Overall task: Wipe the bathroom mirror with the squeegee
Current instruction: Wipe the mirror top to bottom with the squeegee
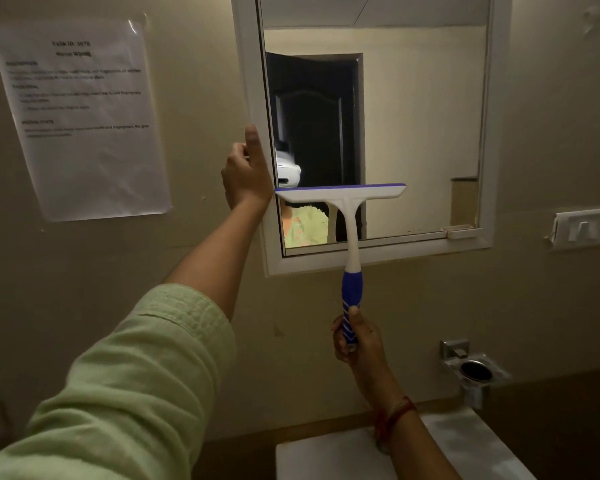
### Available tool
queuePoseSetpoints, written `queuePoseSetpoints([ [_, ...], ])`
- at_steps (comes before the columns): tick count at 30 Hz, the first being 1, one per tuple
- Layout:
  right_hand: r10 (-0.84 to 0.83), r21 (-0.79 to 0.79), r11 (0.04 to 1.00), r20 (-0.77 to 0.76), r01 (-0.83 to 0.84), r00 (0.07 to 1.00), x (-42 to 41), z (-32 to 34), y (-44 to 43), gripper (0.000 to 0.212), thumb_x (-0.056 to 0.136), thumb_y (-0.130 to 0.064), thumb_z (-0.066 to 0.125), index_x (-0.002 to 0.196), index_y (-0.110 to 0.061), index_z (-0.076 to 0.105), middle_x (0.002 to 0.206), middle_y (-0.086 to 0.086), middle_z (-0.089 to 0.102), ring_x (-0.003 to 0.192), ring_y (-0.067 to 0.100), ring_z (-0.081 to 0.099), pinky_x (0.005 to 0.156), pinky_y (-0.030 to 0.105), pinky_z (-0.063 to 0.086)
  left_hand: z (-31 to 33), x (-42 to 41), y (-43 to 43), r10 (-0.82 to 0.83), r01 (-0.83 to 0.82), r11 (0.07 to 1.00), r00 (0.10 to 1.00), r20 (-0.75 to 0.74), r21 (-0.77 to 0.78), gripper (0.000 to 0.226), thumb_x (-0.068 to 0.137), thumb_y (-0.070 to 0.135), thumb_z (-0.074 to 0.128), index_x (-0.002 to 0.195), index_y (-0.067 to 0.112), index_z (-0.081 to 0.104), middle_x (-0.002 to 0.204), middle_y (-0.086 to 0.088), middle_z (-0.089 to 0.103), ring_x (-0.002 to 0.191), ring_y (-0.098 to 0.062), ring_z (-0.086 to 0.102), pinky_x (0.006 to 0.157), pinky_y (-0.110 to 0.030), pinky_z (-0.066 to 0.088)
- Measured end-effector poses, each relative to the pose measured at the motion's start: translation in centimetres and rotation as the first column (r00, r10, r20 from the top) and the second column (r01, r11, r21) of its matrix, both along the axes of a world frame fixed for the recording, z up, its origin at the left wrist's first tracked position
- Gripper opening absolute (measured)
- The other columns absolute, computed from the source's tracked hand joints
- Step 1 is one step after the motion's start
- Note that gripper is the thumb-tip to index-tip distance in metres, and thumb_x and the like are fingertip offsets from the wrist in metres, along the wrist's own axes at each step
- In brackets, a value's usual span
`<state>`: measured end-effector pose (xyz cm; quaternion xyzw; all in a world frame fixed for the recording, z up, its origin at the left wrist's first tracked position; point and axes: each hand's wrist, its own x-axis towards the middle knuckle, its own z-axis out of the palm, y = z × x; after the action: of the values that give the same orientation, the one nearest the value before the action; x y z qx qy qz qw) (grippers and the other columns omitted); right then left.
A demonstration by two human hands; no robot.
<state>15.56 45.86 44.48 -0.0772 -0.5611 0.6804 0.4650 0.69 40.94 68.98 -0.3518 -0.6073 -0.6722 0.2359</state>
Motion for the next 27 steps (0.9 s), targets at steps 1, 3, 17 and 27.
queuePoseSetpoints([
  [1, 0.0, -0.004, 1.0, 0.007, 0.0, 1.0, 0.0, -0.4, 0.0, 0.068, 0.051, -0.077, 0.07, 0.065, -0.011, 0.061, 0.041, -0.005, 0.046, 0.034, 0.005, 0.036, 0.036, 0.015, 0.029, 0.0, 0.0, 0.0, 0.0, 0.0, 1.0, 1.0, 0.001, -0.001, 0.044, 0.097, 0.049, 0.027, 0.061, 0.025, 0.034, 0.059, 0.008, 0.04, 0.054, -0.002, 0.037, 0.049, -0.018, 0.027],
  [3, -0.003, -0.013, 1.0, 0.019, 0.003, 1.0, 0.1, -0.9, -0.1, 0.07, 0.05, -0.078, 0.07, 0.064, -0.01, 0.061, 0.04, -0.005, 0.045, 0.033, 0.005, 0.035, 0.036, 0.014, 0.029, 0.0, 0.1, -0.1, 0.0, 0.0, 1.0, 1.0, -0.001, -0.001, 0.043, 0.097, 0.048, 0.027, 0.061, 0.026, 0.034, 0.059, 0.008, 0.039, 0.054, -0.002, 0.037, 0.05, -0.019, 0.026],
  [17, -0.018, -0.006, 1.0, 0.105, 0.019, 0.994, 0.7, -3.0, 0.4, 0.078, 0.045, -0.083, 0.067, 0.061, -0.007, 0.055, 0.039, -0.006, 0.042, 0.033, 0.005, 0.033, 0.037, 0.014, 0.027, 0.2, 0.2, -0.1, -0.026, 0.026, 0.999, 1.0, 0.006, 0.025, 0.042, 0.097, 0.047, 0.028, 0.062, 0.026, 0.035, 0.059, 0.009, 0.04, 0.053, -0.001, 0.038, 0.048, 0.002, 0.032],
  [27, 0.028, -0.05, 0.999, 0.128, -0.021, 0.991, 0.8, -5.4, 0.3, 0.079, 0.04, -0.082, 0.069, 0.062, -0.007, 0.055, 0.04, -0.005, 0.044, 0.034, 0.005, 0.034, 0.037, 0.014, 0.027, 0.1, 0.2, 0.1, -0.027, 0.026, 0.999, 0.999, 0.02, 0.028, 0.043, 0.097, 0.048, 0.028, 0.061, 0.026, 0.035, 0.059, 0.009, 0.04, 0.054, 0.0, 0.038, 0.047, -0.004, 0.034],
])
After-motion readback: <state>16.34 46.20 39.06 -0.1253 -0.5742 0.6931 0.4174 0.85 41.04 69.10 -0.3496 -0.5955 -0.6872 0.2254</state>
